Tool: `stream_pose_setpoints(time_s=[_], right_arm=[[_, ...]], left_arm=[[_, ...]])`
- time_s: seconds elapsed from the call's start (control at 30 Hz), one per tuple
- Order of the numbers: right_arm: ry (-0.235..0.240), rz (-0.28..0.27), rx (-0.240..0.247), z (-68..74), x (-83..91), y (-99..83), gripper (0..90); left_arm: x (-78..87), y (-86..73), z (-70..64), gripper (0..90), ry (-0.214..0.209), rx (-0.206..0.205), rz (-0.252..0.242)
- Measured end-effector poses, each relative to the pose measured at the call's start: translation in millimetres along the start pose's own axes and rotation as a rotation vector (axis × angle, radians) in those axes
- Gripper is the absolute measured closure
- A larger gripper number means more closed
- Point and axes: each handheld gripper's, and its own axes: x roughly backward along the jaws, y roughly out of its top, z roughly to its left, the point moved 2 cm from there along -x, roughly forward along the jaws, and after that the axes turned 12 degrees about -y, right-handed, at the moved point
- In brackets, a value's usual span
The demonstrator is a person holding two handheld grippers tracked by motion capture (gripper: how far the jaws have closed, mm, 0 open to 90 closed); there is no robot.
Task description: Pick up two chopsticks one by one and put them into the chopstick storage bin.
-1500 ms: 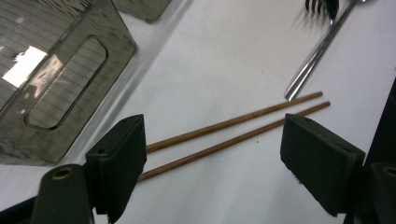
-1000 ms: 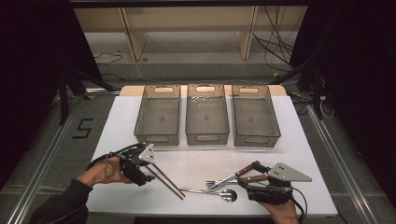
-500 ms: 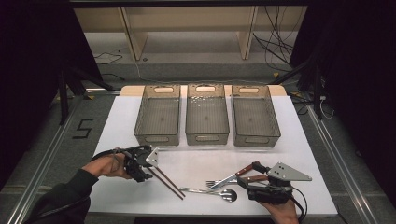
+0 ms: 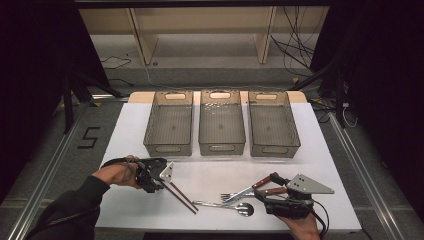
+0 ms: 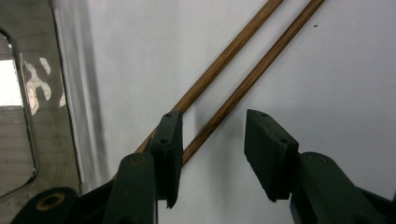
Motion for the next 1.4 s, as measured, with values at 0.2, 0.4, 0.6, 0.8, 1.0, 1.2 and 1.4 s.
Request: stream_pose_setpoints(time_s=[0.2,0.4,0.6,0.8,1.0,1.2,1.4], right_arm=[[-0.001,0.001,0.002,0.0,0.1,-0.1,23.5],[-0.002,0.002,-0.001,-0.5,0.2,-0.2,23.7],[-0.005,0.002,-0.001,-1.3,0.4,-0.1,23.8],[-0.004,0.005,0.001,-1.2,0.2,-0.3,23.9],[-0.003,0.008,0.001,-1.6,0.0,-0.4,23.9],[-0.005,0.011,0.002,-2.2,-0.1,-0.4,24.0],[-0.007,0.015,0.001,-2.1,-0.2,-0.6,24.0]], left_arm=[[-2.9,2.2,0.7,59.3,-0.015,-0.025,0.001],[-6.6,0.1,2.3,61.7,-0.028,-0.035,0.002],[-10.2,-1.6,4.9,62.5,-0.047,-0.040,0.008],[-10.2,-1.7,7.5,65.8,-0.081,-0.042,0.022],[-10.7,0.3,3.5,70.6,-0.082,-0.078,0.052],[-10.5,0.1,-1.1,73.7,-0.078,-0.131,0.090],[-10.0,-2.1,-7.1,80.7,-0.080,-0.175,0.113]])
